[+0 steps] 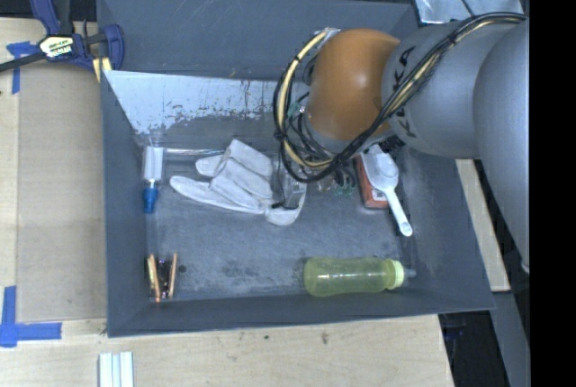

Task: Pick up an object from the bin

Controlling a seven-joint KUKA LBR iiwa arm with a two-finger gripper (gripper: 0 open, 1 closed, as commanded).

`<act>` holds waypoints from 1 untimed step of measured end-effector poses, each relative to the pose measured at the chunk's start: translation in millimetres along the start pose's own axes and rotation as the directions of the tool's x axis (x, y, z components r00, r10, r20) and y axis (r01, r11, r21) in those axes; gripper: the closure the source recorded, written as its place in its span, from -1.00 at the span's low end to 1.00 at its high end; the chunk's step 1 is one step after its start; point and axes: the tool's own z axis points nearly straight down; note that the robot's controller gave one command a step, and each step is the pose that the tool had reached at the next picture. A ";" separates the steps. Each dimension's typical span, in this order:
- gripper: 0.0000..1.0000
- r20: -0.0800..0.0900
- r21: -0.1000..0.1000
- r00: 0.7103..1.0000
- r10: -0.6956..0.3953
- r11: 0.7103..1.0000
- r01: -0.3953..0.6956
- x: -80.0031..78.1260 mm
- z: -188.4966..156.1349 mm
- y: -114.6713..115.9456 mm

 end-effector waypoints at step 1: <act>1.00 -0.003 0.000 0.999 0.044 0.999 -0.044 5.7 -10.8 5.7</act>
Offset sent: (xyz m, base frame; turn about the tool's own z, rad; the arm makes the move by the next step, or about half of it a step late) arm -0.0071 0.0388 0.0236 0.3392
